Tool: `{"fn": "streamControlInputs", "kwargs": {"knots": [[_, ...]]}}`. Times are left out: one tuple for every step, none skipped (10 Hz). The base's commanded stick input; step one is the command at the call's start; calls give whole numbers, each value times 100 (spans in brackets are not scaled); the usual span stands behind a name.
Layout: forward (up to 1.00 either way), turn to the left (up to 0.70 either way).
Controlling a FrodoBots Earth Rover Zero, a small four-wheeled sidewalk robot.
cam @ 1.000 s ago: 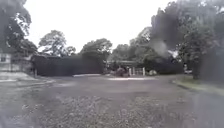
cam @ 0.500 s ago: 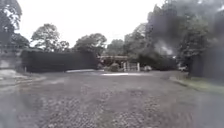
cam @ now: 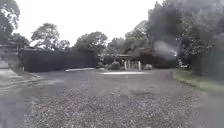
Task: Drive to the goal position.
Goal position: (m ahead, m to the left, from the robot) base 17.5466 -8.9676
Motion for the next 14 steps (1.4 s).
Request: {"fn": "streamControlInputs", "kwargs": {"knots": [[70,0],[70,0],[70,0],[70,0],[70,-18],[70,-35],[70,-35],[70,-35],[70,-35],[70,-35],[70,-28],[70,0],[70,0],[70,0]]}}
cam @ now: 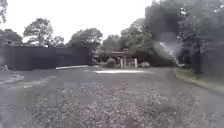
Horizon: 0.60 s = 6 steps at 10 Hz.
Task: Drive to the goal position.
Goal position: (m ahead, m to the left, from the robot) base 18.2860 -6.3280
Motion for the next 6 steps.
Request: {"fn": "streamControlInputs", "kwargs": {"knots": [[70,0],[70,0],[70,0],[70,0],[70,0],[70,0]]}}
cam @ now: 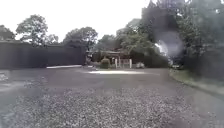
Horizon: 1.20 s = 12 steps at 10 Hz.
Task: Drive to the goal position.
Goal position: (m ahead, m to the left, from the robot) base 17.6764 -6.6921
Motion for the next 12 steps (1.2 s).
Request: {"fn": "streamControlInputs", "kwargs": {"knots": [[70,0],[70,0],[70,0],[70,0],[70,0],[70,0],[70,0],[70,0],[70,0],[70,0],[70,0],[70,0]]}}
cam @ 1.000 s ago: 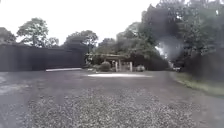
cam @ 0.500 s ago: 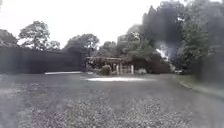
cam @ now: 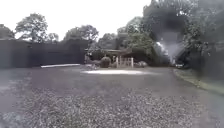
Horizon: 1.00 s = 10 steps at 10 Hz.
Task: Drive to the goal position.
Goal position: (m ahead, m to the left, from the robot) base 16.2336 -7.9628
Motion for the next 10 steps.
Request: {"fn": "streamControlInputs", "kwargs": {"knots": [[70,0],[70,0],[70,0],[70,-14],[70,-35],[70,-35],[70,-35],[70,-35],[70,-22],[70,0]]}}
